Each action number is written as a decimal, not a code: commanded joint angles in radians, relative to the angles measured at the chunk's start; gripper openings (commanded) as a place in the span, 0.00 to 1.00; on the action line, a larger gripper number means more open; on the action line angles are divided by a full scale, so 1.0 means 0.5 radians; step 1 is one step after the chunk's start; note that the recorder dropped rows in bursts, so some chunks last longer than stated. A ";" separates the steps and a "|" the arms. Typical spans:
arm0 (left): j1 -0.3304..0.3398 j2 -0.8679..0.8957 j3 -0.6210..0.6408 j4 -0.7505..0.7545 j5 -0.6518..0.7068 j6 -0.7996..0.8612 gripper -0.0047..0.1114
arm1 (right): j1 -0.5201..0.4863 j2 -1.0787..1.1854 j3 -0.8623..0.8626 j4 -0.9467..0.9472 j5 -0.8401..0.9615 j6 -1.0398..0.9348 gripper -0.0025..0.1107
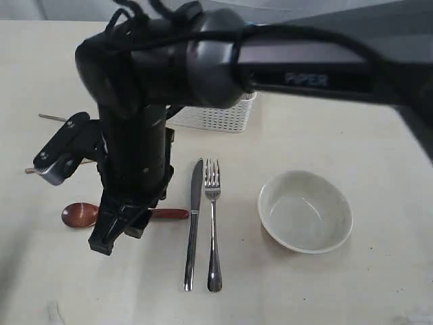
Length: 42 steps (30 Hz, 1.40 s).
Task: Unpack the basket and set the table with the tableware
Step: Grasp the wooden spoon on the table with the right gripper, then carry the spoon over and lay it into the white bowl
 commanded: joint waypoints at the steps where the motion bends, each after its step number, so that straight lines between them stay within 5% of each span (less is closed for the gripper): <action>1: -0.013 -0.004 0.004 -0.004 -0.016 0.001 0.04 | 0.006 0.148 -0.074 -0.124 -0.033 -0.007 0.43; 11: -0.013 -0.004 0.004 -0.004 -0.016 0.001 0.04 | 0.006 0.294 -0.073 -0.191 -0.240 -0.007 0.42; 18: -0.013 -0.004 0.004 -0.004 -0.016 0.001 0.04 | 0.006 0.302 -0.073 -0.231 -0.175 -0.007 0.02; 31: -0.013 -0.004 0.004 -0.004 -0.016 0.001 0.04 | 0.010 -0.205 0.016 -0.285 0.247 0.005 0.02; 42: -0.013 -0.004 0.004 -0.004 -0.016 0.001 0.04 | -0.590 -0.953 0.909 -0.507 0.278 -0.021 0.02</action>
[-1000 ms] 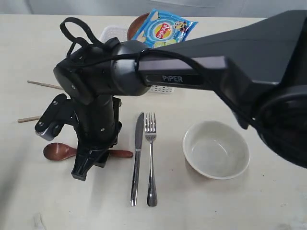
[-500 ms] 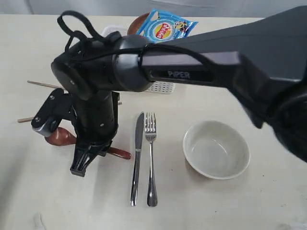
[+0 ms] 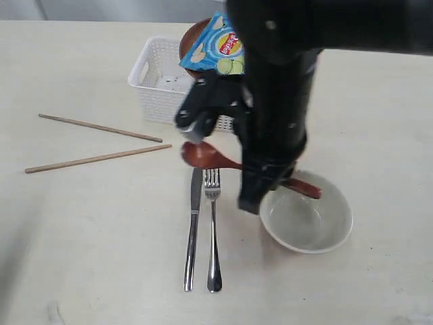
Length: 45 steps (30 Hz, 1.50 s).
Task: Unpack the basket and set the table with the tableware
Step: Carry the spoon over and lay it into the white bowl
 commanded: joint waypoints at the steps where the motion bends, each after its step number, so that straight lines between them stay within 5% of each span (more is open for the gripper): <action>1: -0.013 -0.004 0.004 -0.004 -0.016 0.001 0.04 | -0.212 -0.242 0.250 -0.081 0.015 -0.022 0.02; 9: -0.013 -0.004 0.004 -0.004 -0.016 0.001 0.04 | -0.258 -0.336 0.850 -0.584 0.015 -0.248 0.02; 29: -0.013 -0.004 0.004 -0.004 -0.016 0.001 0.04 | -0.258 -0.348 0.850 -0.506 -0.165 -0.084 0.02; 31: -0.013 -0.004 0.004 -0.004 -0.016 0.001 0.04 | -0.258 -0.348 0.850 -0.502 -0.169 -0.084 0.07; 37: -0.013 -0.004 0.004 -0.004 -0.016 0.001 0.04 | -0.258 -0.348 0.850 -0.517 -0.169 -0.036 0.43; 45: -0.013 -0.004 0.004 -0.004 -0.016 0.001 0.04 | -0.253 -0.436 0.597 -0.507 0.015 0.105 0.41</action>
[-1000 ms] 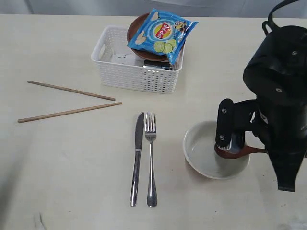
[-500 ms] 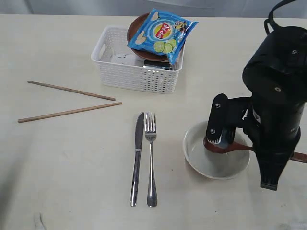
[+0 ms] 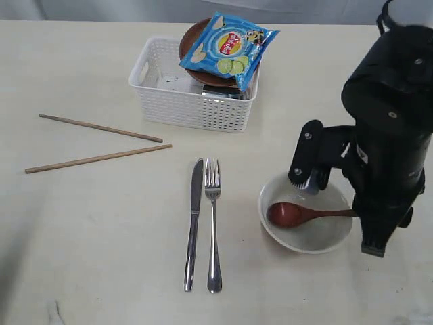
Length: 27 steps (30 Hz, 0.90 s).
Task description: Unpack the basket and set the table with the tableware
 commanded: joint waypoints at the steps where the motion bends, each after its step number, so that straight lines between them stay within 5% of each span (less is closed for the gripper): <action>1: -0.013 -0.004 0.004 -0.004 -0.016 0.001 0.04 | -0.006 -0.100 -0.255 0.055 0.094 0.104 0.40; 8: -0.013 -0.004 0.004 -0.004 -0.016 0.001 0.04 | -0.006 -0.241 -0.711 0.469 0.094 0.189 0.37; 14: -0.013 -0.004 0.004 -0.004 -0.016 0.001 0.04 | -0.006 -0.628 -0.627 0.469 -0.486 0.524 0.02; 21: -0.013 -0.004 0.004 -0.004 -0.016 0.001 0.04 | -0.006 -1.167 -0.361 0.552 -0.826 0.658 0.02; 27: -0.013 -0.004 0.004 -0.004 -0.016 0.001 0.04 | -0.006 -1.368 -0.304 0.552 -0.705 1.028 0.02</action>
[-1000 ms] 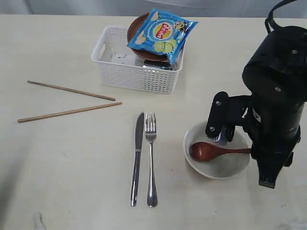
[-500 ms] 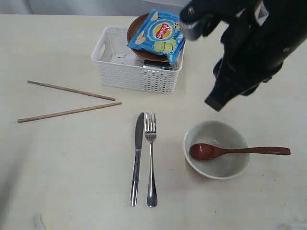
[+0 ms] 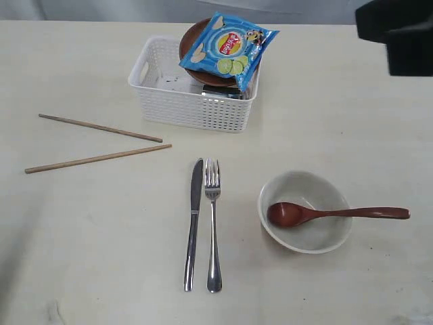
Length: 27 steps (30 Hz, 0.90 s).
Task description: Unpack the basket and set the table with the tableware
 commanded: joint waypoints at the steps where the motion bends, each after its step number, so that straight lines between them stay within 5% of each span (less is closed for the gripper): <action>1: -0.013 -0.004 0.004 -0.004 -0.016 0.001 0.04 | -0.006 -0.082 0.022 0.003 0.090 0.187 0.02; 5: -0.013 -0.004 0.004 -0.004 -0.016 0.001 0.04 | -0.038 0.021 0.022 0.015 0.077 0.326 0.05; 12: -0.013 -0.004 0.004 -0.004 -0.016 0.001 0.04 | -0.276 0.625 -0.093 0.413 0.037 0.152 0.49; 21: -0.013 -0.004 0.004 -0.004 -0.016 0.001 0.04 | -0.748 1.484 -0.497 1.669 -0.013 -0.570 0.48; 27: -0.013 -0.004 0.004 -0.004 -0.016 0.001 0.04 | -0.781 1.895 -0.897 1.616 -0.092 -0.585 0.48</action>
